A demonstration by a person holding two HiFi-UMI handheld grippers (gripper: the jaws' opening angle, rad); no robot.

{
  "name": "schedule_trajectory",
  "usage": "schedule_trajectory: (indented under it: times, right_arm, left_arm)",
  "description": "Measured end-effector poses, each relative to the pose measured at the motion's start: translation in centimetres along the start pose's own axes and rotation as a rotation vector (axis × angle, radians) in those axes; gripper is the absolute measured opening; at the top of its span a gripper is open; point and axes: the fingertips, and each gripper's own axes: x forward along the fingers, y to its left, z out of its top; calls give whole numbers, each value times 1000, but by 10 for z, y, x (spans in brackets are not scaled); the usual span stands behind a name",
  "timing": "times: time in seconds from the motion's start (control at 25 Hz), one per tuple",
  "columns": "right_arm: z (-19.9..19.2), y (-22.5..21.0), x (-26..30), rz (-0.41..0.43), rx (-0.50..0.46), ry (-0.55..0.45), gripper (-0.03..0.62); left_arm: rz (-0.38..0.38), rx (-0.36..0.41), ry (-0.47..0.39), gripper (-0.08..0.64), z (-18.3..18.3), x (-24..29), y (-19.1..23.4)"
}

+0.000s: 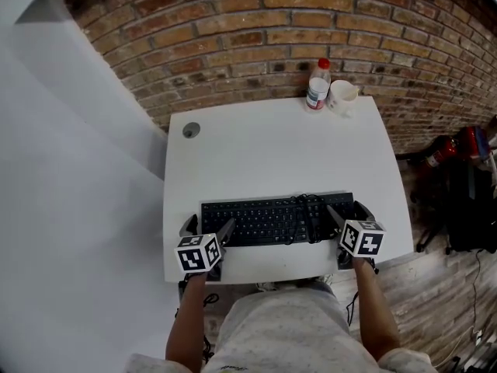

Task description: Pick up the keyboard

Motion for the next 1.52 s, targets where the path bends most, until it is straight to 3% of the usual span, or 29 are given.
schedule_trajectory:
  times: [0.12,0.2,0.6,0.76,1.04,1.52]
  right_arm:
    - [-2,1,1,19,20,13,382]
    - [-2,1,2,25,30,27,382]
    - [-5,0,3,28,39,41,385]
    - [-7,3,-1,38,33,22,383]
    - [-4,10,-10,53,56,-12,382]
    - [99,40,-59,95,-30,-253,379]
  left_arm:
    - [-22,12,15,476,-1,2,-4]
    - [-49,-2,28,420,-2,3,-7]
    - [-41,-32,17,410,-2,3,-5]
    - [-15,-69,-37,400,-1,-5,-3]
    - [2,-24,-108,402,15,-18,-4]
    - [-18,9,-370,400,108,-73,-21]
